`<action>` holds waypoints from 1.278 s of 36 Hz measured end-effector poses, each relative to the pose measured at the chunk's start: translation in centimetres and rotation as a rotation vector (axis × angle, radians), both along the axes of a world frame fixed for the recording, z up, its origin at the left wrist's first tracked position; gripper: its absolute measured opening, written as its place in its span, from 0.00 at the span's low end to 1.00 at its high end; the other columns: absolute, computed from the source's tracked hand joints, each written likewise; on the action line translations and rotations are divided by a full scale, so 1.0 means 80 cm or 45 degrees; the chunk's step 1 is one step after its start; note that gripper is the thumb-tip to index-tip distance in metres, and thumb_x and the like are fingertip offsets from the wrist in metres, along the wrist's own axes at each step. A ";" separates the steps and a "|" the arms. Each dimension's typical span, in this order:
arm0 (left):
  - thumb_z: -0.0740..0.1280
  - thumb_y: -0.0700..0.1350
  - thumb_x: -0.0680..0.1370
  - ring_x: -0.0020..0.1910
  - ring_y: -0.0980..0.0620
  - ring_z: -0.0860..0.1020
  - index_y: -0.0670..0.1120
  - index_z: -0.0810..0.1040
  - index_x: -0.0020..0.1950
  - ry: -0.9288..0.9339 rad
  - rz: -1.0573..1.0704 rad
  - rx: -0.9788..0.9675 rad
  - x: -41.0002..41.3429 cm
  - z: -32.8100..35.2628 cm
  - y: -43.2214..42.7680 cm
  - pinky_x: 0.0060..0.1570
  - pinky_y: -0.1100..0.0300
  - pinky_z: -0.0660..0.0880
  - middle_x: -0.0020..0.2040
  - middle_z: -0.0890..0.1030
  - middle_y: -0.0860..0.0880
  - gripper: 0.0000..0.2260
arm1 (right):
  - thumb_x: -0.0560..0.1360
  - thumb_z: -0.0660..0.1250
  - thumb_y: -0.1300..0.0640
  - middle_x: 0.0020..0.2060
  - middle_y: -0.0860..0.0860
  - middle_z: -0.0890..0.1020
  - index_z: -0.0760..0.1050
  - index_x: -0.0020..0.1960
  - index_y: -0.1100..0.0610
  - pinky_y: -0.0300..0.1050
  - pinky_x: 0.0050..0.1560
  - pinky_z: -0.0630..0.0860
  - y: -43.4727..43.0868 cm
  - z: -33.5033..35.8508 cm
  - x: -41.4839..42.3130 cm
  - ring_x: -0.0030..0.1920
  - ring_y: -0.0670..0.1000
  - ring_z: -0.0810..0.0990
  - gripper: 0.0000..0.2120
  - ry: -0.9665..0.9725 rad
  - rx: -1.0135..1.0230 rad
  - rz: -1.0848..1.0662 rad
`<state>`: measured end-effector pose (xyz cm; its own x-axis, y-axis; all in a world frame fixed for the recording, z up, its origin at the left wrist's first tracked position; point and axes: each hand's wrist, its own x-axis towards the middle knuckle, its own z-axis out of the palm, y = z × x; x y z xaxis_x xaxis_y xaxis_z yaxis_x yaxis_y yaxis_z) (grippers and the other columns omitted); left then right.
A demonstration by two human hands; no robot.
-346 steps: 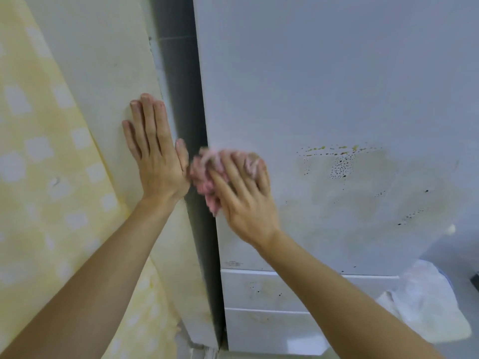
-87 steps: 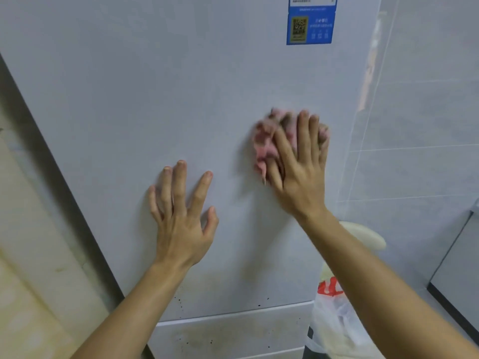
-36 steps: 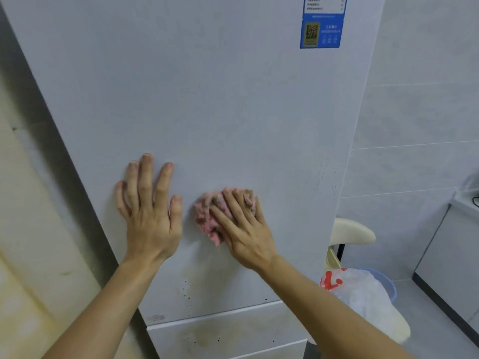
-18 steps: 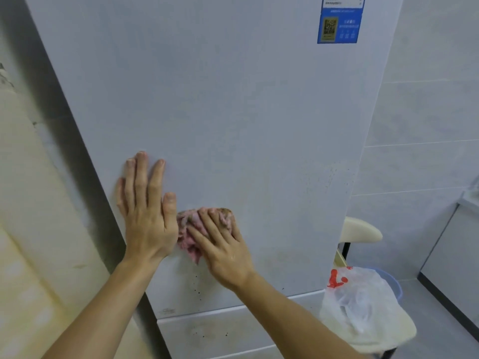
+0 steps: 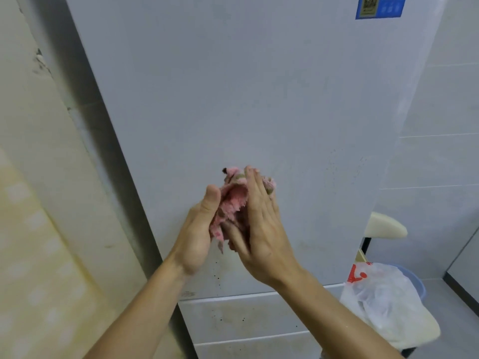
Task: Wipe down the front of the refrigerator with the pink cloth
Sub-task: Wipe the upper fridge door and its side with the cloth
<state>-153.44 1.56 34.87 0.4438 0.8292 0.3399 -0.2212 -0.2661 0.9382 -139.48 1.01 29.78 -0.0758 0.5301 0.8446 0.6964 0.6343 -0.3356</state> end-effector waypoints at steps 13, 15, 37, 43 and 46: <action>0.58 0.58 0.83 0.62 0.40 0.84 0.40 0.79 0.70 -0.154 -0.027 -0.529 0.011 -0.006 -0.005 0.65 0.42 0.78 0.64 0.84 0.38 0.26 | 0.77 0.74 0.41 0.77 0.38 0.69 0.56 0.83 0.45 0.38 0.77 0.64 -0.046 0.014 0.056 0.77 0.39 0.66 0.42 0.470 -0.419 0.143; 0.55 0.59 0.85 0.66 0.41 0.82 0.42 0.79 0.70 -0.118 -0.055 -0.525 0.011 -0.003 -0.005 0.68 0.42 0.75 0.66 0.83 0.39 0.26 | 0.75 0.73 0.41 0.70 0.41 0.76 0.64 0.80 0.46 0.32 0.70 0.70 -0.049 0.023 0.061 0.70 0.38 0.74 0.38 0.523 -0.477 0.121; 0.55 0.57 0.88 0.60 0.57 0.84 0.56 0.85 0.63 0.563 0.327 -0.129 -0.016 -0.002 -0.010 0.69 0.51 0.76 0.58 0.87 0.57 0.19 | 0.76 0.77 0.51 0.40 0.41 0.85 0.85 0.46 0.52 0.35 0.47 0.76 -0.064 0.067 0.069 0.42 0.43 0.82 0.05 0.332 -0.281 0.288; 0.46 0.63 0.86 0.58 0.54 0.85 0.49 0.82 0.67 0.484 0.278 -0.287 -0.013 -0.016 -0.005 0.63 0.56 0.78 0.58 0.87 0.50 0.30 | 0.77 0.75 0.48 0.38 0.42 0.84 0.83 0.45 0.51 0.38 0.47 0.77 -0.058 0.095 0.075 0.42 0.47 0.83 0.07 0.307 -0.351 0.255; 0.46 0.63 0.87 0.53 0.48 0.86 0.43 0.82 0.64 0.486 0.292 -0.428 -0.006 -0.029 -0.006 0.60 0.53 0.81 0.54 0.87 0.42 0.32 | 0.79 0.73 0.52 0.25 0.43 0.73 0.81 0.45 0.54 0.32 0.34 0.67 -0.058 0.099 0.078 0.27 0.45 0.70 0.07 0.421 -0.473 0.295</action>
<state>-153.91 1.12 32.52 0.2791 0.9540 -0.1094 0.1794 0.0601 0.9819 -133.27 -3.62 37.67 0.0118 0.7980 0.6025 0.3719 0.5558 -0.7435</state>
